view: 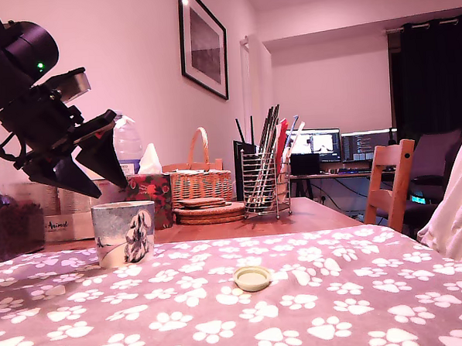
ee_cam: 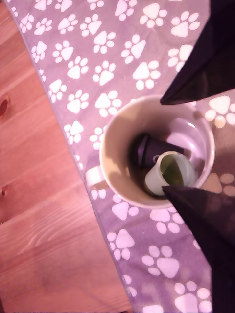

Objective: Pick up the coffee capsules on the table and drop them inside the coffee cup

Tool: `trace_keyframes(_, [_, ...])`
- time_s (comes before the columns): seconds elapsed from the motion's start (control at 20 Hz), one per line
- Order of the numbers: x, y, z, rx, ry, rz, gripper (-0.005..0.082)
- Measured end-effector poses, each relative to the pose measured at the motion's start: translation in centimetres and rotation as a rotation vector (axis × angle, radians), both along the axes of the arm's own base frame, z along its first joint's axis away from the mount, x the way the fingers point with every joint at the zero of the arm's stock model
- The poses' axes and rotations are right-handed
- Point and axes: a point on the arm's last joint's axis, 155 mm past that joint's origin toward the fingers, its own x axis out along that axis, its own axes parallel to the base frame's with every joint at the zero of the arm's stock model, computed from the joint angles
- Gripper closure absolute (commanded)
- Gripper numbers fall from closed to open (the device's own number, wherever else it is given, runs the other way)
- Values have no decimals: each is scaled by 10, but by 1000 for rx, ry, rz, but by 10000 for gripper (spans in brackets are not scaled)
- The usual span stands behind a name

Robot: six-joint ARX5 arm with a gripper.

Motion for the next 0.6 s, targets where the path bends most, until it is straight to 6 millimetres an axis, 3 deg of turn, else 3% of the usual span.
trace_keyframes(0.1, [0,0,0,0,0,0,419])
trace_keyframes(0.3, [0,0,0,0,2,-1,775])
trace_keyframes(0.6, [-1,0,11,-5,-22,-1,790])
